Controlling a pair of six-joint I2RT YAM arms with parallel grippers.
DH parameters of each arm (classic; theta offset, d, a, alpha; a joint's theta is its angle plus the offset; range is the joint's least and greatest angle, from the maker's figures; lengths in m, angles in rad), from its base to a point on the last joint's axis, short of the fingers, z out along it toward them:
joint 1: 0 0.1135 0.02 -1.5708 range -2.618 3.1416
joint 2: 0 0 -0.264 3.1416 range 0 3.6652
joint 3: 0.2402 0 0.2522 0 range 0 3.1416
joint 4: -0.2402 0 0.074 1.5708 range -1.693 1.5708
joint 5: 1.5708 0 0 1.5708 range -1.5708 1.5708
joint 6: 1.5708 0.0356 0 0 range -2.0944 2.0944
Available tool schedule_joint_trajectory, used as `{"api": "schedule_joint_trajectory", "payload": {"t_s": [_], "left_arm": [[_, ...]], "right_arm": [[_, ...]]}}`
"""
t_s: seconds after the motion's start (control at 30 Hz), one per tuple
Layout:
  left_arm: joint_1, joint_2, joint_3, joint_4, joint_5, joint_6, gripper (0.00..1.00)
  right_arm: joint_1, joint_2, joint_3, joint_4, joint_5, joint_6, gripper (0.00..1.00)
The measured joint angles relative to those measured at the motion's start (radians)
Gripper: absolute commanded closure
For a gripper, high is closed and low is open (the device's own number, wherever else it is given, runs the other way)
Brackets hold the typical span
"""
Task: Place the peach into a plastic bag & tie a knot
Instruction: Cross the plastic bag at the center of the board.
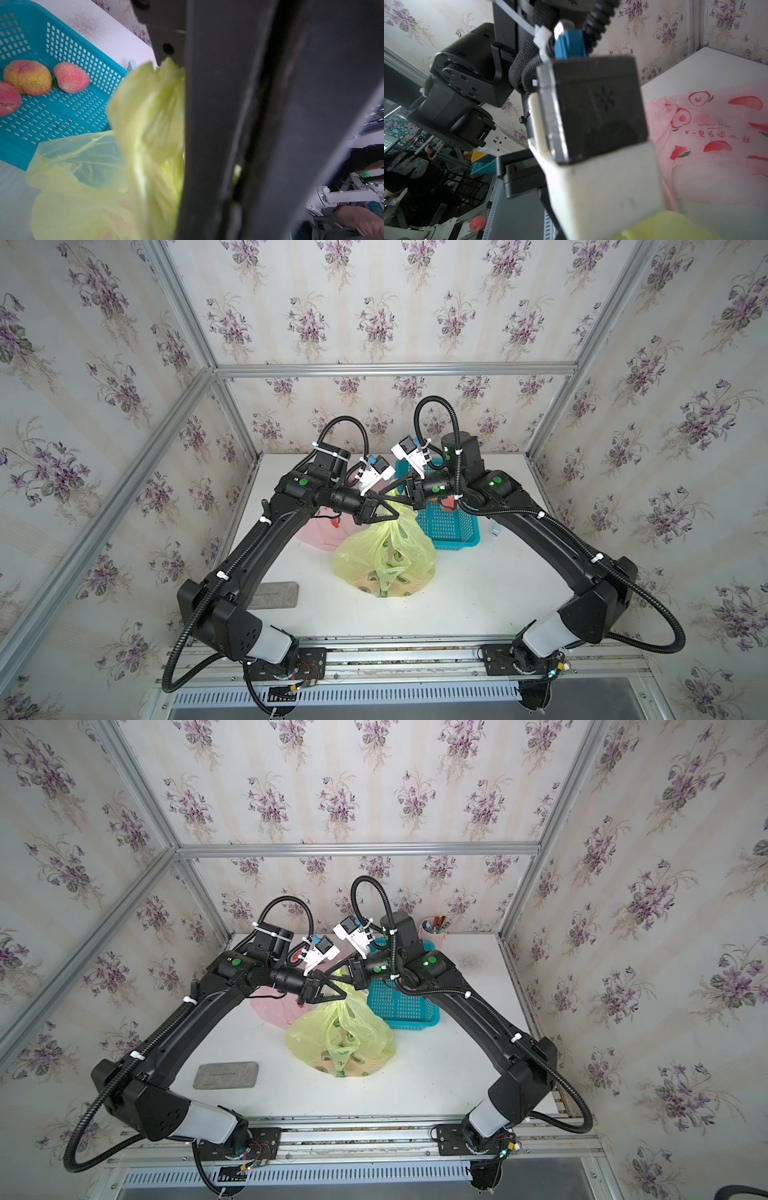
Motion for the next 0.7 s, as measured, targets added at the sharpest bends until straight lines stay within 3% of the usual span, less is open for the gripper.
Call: {"api": "schedule_joint_trajectory", "payload": {"t_s": [0.03,0.1,0.33,0.53,0.7], "left_arm": [[0.000,-0.003,-0.007,0.003,0.004,0.000,0.99],[0.000,-0.008,-0.015,0.015,-0.003,-0.017,1.00],[0.002,-0.004,-0.024,0.043,-0.019,-0.018,1.00],[0.002,-0.005,-0.024,0.043,-0.018,-0.019,1.00],[0.001,-0.008,-0.024,0.043,-0.017,-0.026,0.99]], "right_arm": [[0.000,-0.003,-0.001,-0.003,0.019,0.003,0.56],[-0.011,-0.016,-0.009,-0.007,0.029,0.006,0.47],[-0.125,-0.173,-0.124,0.012,0.073,0.038,0.35],[-0.175,-0.172,-0.156,0.057,0.060,0.088,0.35],[-0.175,-0.118,-0.147,0.095,0.013,0.121,0.44]]}}
